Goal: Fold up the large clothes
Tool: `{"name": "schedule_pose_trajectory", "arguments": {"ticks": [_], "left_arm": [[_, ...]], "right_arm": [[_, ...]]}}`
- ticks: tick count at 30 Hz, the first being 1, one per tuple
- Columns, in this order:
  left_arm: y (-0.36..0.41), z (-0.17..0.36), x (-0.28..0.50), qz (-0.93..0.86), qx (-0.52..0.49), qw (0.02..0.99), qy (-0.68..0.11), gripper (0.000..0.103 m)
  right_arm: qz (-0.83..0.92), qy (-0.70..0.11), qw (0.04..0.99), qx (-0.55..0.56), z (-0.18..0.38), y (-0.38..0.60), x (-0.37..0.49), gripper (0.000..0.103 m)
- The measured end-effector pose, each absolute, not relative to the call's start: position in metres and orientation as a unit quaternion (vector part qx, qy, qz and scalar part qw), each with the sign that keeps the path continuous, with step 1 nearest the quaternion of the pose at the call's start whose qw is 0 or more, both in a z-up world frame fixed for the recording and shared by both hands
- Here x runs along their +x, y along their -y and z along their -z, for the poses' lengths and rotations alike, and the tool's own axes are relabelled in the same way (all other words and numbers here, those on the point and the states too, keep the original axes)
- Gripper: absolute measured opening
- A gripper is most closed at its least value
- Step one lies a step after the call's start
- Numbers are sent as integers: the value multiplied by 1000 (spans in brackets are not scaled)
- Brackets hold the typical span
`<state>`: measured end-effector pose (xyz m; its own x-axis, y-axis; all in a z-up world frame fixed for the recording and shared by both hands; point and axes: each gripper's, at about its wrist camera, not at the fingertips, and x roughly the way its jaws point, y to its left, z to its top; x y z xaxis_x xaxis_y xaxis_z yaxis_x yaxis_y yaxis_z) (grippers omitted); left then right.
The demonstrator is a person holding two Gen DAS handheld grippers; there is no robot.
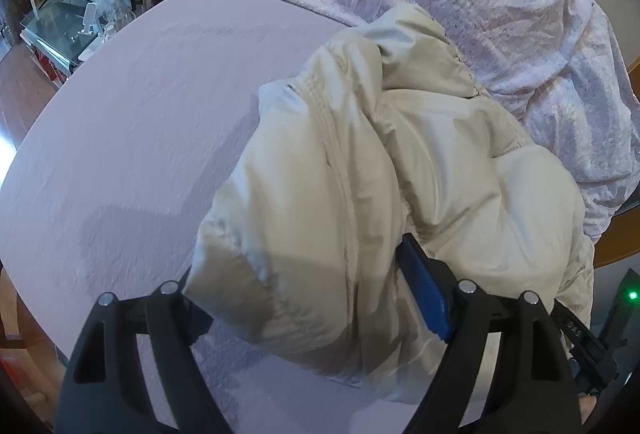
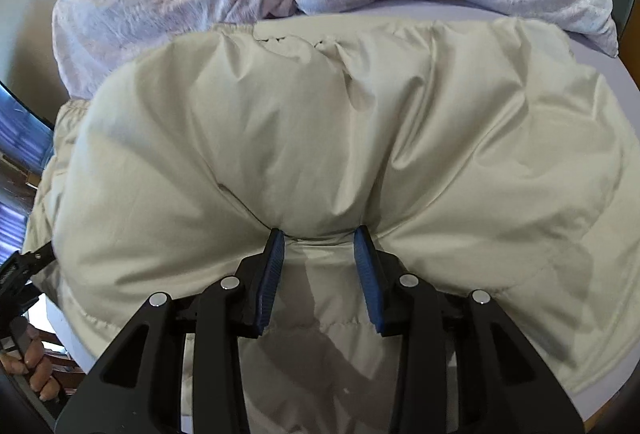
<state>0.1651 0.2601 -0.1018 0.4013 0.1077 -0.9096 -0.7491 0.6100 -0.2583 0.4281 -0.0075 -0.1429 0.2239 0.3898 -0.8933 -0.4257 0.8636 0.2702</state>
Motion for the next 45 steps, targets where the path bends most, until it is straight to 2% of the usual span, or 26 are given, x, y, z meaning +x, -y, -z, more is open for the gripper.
{"name": "schedule_pose_trajectory", "arguments": {"ticks": [5,20,22,27,30,39,45], "left_arm": [[-262,102,165,-274,-350,768,-461,83],[-277,121,162,-256,-425,755,-429,84],[-277,123,162,-252,-437,753,-422,77],[-268,107,167,-244,-411,774,-416,42],[-260,88,172,-240,-389,791,-408,32],[-213,6,193,-175,-334,858,-350,28],[-176,-27,212,-126,-313,879,-336,28]], "right_arm": [[-258,-539,801,-26,150,5,419,39],[-258,-537,803,-23,149,6,421,39],[-260,-537,802,-22,149,7,421,39],[-261,-537,802,-23,149,7,420,39],[-262,-537,802,-24,148,7,421,39],[-263,-536,802,-26,148,7,420,39],[-267,-535,801,-24,148,9,420,39]]}}
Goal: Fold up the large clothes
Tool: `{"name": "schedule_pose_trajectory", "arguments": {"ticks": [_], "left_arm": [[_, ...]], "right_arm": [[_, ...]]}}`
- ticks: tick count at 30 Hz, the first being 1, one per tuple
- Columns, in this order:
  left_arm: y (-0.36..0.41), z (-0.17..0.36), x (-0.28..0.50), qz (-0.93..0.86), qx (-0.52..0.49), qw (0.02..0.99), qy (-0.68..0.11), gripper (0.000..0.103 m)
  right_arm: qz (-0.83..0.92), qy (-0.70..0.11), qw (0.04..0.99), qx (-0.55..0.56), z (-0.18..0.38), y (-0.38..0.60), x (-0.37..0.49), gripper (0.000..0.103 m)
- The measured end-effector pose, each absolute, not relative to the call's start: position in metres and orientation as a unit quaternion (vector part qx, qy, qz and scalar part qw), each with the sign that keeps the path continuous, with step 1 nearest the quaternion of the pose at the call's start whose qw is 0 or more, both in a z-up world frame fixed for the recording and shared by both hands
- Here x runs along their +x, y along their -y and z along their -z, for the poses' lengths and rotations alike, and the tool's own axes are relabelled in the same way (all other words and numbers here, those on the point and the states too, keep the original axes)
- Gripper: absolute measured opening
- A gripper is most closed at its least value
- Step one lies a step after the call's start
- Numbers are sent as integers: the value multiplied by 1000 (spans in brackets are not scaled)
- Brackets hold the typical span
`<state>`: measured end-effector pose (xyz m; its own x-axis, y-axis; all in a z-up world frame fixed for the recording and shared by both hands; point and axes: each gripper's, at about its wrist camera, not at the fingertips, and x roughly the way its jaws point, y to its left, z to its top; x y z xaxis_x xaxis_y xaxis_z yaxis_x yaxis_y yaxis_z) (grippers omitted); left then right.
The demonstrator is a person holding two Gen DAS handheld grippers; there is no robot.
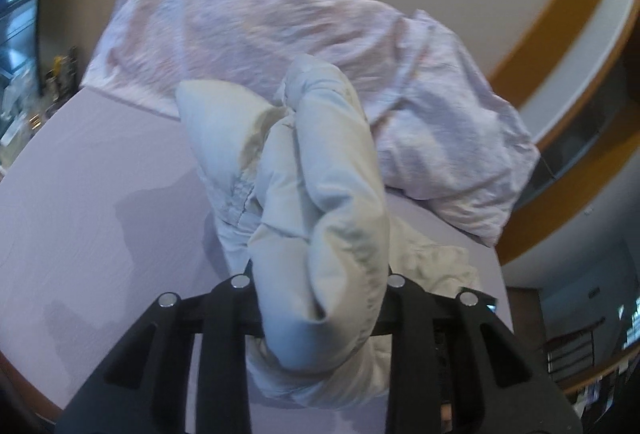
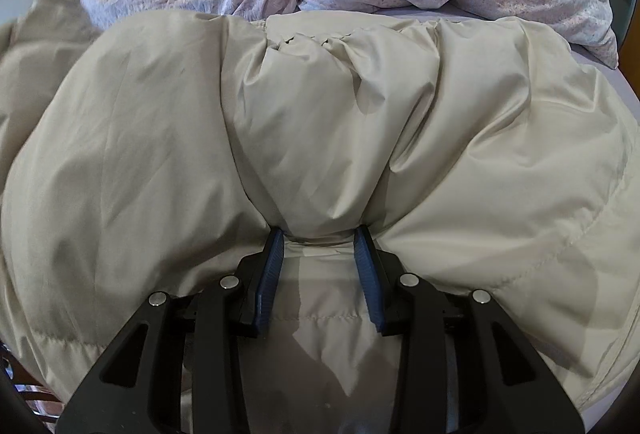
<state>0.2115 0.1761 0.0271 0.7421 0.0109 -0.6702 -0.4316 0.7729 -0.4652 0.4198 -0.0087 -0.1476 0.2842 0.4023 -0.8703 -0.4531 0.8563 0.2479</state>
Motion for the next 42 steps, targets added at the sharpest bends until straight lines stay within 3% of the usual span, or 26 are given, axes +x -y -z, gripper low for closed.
{"name": "schedule_pose_trajectory", "arguments": {"ticks": [21,37,42], "left_arm": [[-34,-55,288,21,-255,902,-349,31],[63,-33,339,105,-224,880,-406,32],[91,-20,344,130,-203,870,-431,36]], "right_arm": [[-294,-513,807,0,121,75,417,39],[-229,-478,848,9,103,176,401,39],[-213,-487,847,25,108,201,394,39]]}}
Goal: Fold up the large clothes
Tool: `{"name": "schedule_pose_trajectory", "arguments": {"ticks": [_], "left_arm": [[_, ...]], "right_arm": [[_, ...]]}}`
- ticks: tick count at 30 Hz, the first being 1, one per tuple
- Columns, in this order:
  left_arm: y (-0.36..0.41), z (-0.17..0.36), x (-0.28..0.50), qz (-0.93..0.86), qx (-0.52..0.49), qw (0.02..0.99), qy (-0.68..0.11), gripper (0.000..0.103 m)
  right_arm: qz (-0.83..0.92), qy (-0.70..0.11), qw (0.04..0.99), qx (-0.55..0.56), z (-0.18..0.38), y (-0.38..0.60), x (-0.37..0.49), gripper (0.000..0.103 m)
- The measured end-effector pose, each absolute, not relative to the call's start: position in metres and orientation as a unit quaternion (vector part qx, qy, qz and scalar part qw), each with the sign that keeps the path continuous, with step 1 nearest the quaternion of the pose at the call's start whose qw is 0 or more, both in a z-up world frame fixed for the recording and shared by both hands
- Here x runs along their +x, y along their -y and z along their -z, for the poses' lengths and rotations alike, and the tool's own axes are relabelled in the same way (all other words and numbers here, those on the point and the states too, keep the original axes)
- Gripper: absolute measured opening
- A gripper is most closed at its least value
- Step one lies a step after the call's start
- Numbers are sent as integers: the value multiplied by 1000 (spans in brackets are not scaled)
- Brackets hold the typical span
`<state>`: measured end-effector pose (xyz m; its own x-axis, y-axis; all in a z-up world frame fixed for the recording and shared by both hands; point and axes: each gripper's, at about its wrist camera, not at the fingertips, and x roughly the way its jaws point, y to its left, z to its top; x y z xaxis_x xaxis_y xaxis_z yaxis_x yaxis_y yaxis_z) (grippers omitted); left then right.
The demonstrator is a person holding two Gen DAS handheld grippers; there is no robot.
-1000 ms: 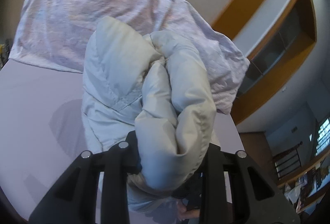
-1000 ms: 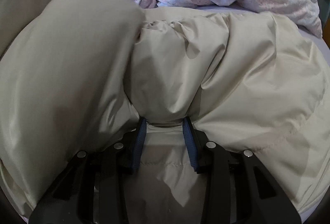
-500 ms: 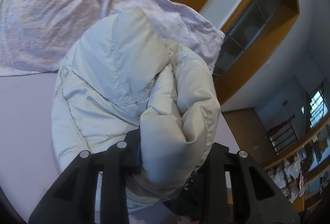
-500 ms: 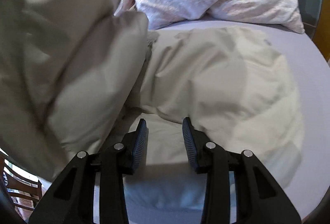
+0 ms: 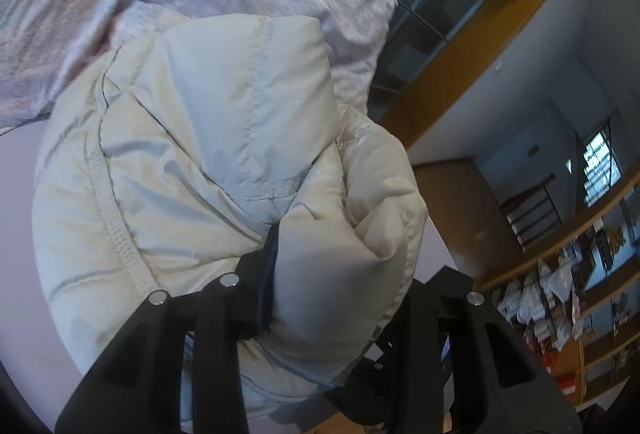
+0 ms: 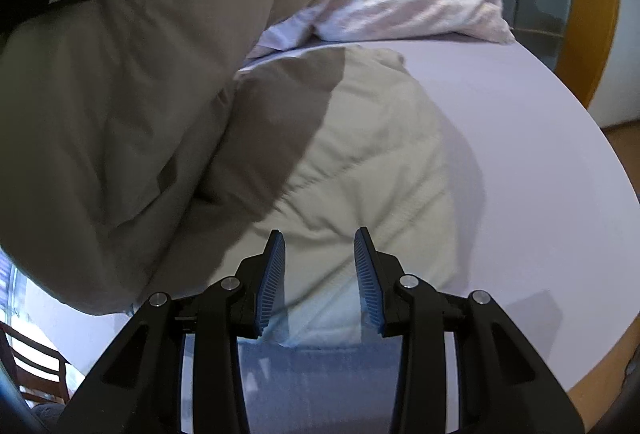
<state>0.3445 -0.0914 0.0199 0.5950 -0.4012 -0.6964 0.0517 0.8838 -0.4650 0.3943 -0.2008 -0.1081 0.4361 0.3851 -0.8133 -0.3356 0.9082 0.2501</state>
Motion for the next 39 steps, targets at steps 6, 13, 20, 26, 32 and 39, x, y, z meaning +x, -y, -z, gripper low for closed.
{"name": "schedule_pose_trajectory", "arguments": {"ticks": [6,13,20,26,32,39], "left_arm": [[97,-27,338,153,-213,867,-425,71],[75,-58,317,151,-232,875,-396,85],[36,-72,301,82,-220,896,-377,87],[6,-59,302,15,-201,898,-391,87],[-27,-23,312,-53,-200,879,-429,87],[-35,12,327,-43,-247,854,-457,89]], "right_arm": [[-212,-482,850,20,108,203,392,39],[-207,-487,848,30,113,214,397,42],[-207,-488,847,26,114,212,395,44],[-206,-490,846,31,114,214,396,44],[-187,-487,852,44,109,227,394,45],[-149,-470,866,77,85,261,391,47]]}}
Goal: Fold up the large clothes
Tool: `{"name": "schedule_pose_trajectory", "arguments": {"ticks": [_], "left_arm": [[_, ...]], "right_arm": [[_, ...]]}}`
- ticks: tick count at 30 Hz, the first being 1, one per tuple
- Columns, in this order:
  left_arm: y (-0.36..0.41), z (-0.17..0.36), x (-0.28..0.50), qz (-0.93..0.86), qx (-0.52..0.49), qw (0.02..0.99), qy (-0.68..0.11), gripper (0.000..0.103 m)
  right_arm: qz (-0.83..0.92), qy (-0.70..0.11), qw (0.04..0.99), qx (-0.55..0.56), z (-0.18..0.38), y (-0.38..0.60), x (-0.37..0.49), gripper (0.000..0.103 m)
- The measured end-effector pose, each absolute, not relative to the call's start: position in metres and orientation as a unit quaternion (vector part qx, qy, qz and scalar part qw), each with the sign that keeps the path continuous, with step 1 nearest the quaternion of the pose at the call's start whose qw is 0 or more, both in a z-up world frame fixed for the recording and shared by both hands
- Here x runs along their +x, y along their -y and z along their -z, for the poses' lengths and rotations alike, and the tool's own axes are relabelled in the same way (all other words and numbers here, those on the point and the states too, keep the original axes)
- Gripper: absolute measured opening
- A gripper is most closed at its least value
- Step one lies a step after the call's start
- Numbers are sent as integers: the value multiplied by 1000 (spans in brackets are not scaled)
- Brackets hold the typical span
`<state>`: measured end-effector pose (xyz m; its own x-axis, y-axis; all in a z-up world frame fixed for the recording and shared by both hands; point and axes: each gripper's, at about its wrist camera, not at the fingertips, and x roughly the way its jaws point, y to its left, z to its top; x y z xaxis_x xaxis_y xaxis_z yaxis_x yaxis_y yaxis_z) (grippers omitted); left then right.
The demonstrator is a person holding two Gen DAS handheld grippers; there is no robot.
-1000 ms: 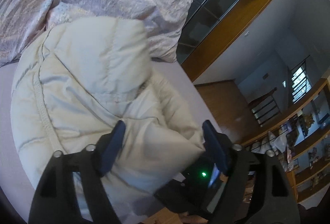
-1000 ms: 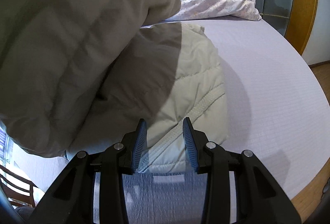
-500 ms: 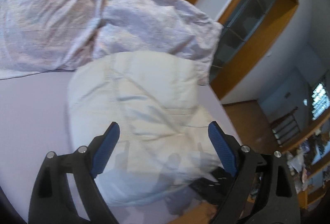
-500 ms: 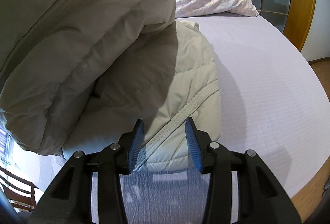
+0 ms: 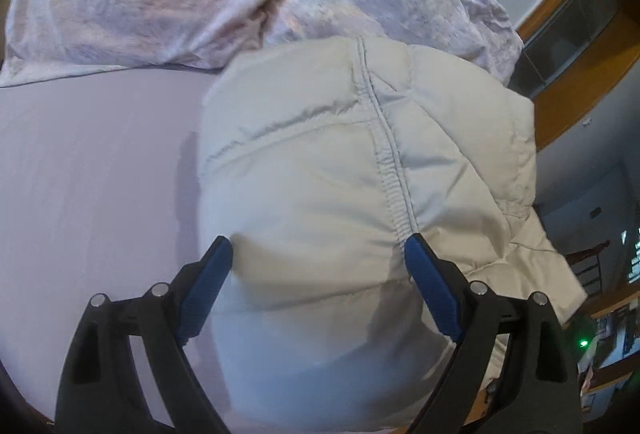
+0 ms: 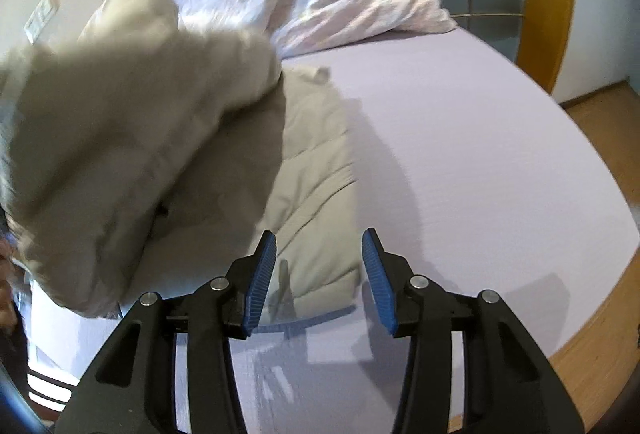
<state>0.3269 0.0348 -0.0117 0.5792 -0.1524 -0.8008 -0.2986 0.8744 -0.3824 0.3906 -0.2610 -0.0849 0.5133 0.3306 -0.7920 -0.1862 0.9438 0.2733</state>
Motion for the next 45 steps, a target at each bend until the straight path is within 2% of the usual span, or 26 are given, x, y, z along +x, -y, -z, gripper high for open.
{"name": "schedule_pose_trajectory", "arguments": {"ticks": [9,14,18,22,30,34,39,45], "left_arm": [[18,27,356,-21,-198,856,-477,90],[11,21,353,-18,-200,856,-476,90],[-4,12,347,-23,-216,856,-468,90],[-26,-1,346,-51,-206,870,-446,90],[-52,6,364,-84,-196,866,-453,90],[-49,10,371,-73,-191,867,-453,90],[-36,16,378,-56,-186,869,-455,90],[-21,22,387,-39,-171,874,-452,94]], "right_arm": [[-157,-409,893,105,7,276,390,47],[-187,-387,897,106,-30,258,398,47],[-223,-395,888,82,-40,220,414,46],[-250,-409,875,69,-34,182,432,38],[-254,-425,868,42,-20,131,466,37],[-238,-440,865,26,-3,126,478,37],[-210,-472,856,14,31,137,485,29],[-203,-481,852,41,54,160,491,28]]}}
